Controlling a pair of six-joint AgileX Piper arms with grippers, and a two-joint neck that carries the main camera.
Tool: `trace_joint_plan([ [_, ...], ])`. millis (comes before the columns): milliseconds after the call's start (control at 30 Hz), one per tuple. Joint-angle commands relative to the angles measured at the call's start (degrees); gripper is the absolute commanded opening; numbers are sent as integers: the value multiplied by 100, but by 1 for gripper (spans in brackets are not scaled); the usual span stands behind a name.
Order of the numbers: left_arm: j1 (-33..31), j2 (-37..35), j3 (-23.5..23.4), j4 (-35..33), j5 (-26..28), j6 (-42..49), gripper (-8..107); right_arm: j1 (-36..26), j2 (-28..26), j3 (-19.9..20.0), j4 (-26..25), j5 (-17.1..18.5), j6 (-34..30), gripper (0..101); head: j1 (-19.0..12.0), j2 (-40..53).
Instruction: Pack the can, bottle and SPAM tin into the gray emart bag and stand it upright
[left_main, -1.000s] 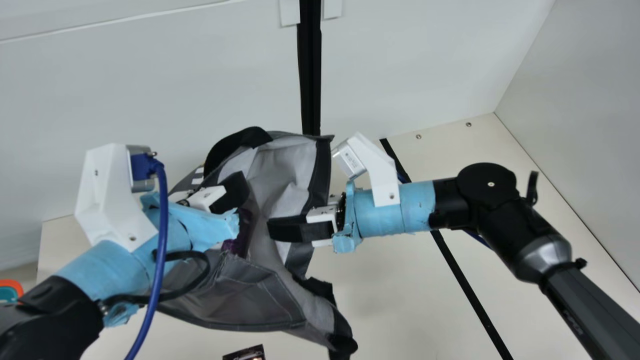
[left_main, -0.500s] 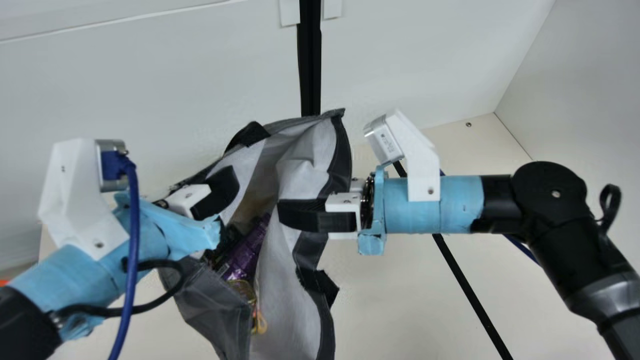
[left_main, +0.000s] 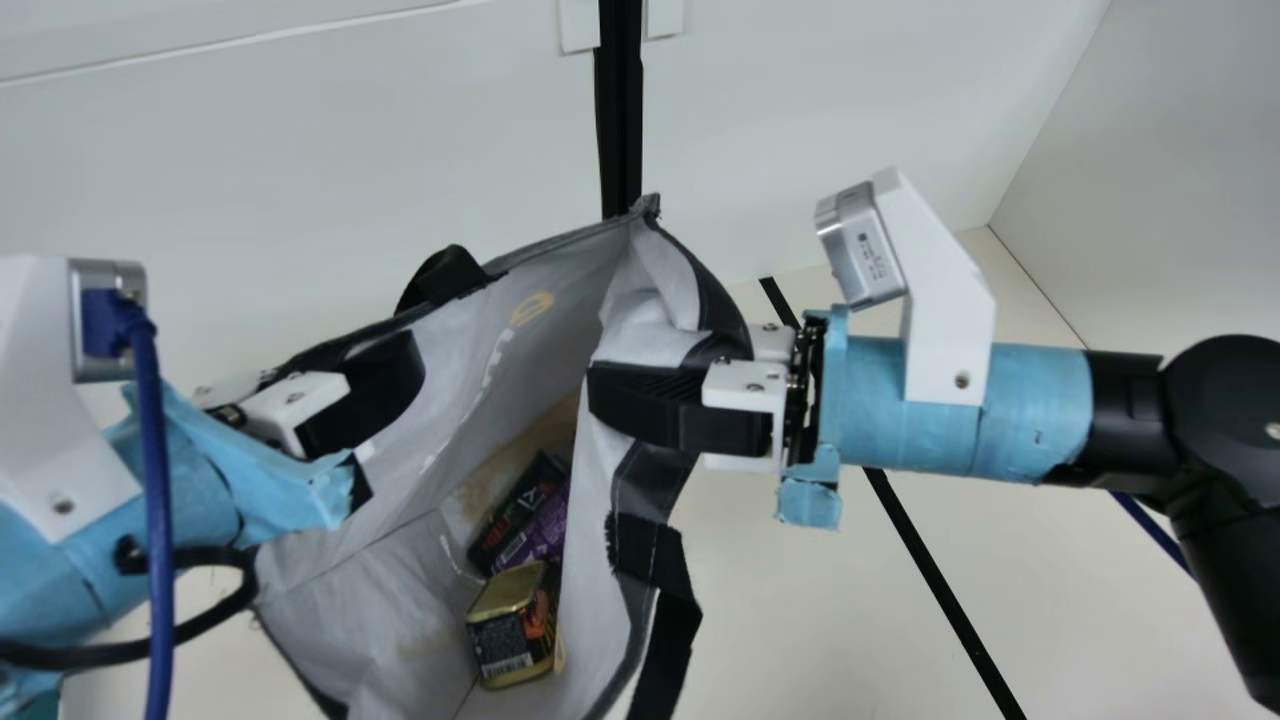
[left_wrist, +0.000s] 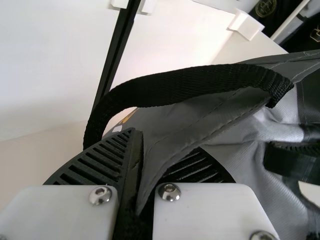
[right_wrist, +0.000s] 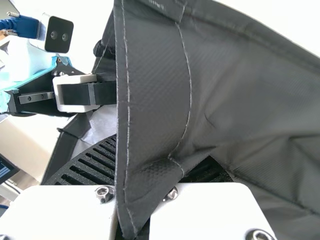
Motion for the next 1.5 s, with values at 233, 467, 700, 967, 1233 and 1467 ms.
trace_joint_plan([
  [233,96,-44,-572,43,1133,-48,-8,-165,-359,-192,-348,-28,377,0,-130,-14],
  [467,139,-34,-952,7,1867,-80,-8,-263,-627,-288,-700,-28,735,0,-130,-14],
  [700,145,60,-1271,-20,2485,-161,-8,-328,-848,-343,-1150,-28,1104,0,-130,-14],
  [967,35,214,-1239,-50,2741,-238,-8,-434,-938,-317,-1665,-28,1379,0,-130,-14],
  [1233,2,525,-1022,-248,2741,-109,-8,-710,-756,-92,-2089,-28,1214,0,-130,-14],
  [1467,177,982,-1186,-445,2741,224,-8,-972,-407,86,-2187,-28,781,0,-130,-14],
])
